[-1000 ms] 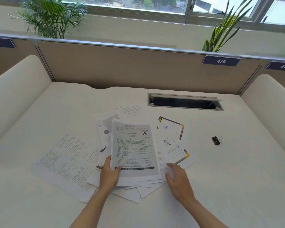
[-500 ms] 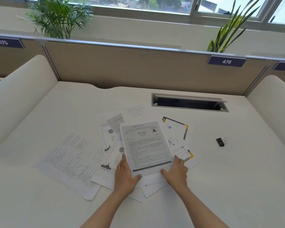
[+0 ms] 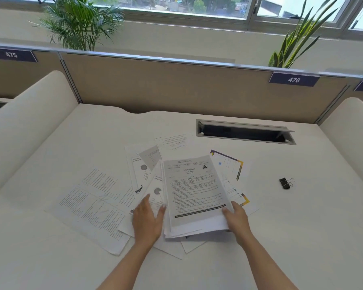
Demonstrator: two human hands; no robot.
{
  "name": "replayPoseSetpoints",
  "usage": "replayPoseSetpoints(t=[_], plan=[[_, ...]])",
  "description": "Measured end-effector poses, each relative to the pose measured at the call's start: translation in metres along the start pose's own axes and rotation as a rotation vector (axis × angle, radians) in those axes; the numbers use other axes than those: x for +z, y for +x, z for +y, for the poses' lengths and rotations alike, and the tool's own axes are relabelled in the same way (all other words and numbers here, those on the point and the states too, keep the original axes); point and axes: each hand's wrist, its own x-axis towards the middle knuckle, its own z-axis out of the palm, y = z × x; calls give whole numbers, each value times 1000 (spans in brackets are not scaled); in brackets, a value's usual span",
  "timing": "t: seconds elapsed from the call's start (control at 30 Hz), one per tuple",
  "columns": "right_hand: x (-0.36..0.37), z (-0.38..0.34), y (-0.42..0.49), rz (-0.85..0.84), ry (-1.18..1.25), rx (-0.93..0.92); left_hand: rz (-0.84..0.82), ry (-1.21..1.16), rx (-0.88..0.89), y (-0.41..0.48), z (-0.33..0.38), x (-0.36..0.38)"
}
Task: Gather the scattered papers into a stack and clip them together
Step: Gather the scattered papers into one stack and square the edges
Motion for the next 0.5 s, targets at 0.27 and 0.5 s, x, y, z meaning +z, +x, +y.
replayPoseSetpoints(t=[0.27, 0.5], plan=[[-23, 22, -2, 91, 85, 6, -120, 305, -247, 19, -26, -32], [-13, 29, -11, 61, 110, 12, -156, 29, -292, 29, -27, -45]])
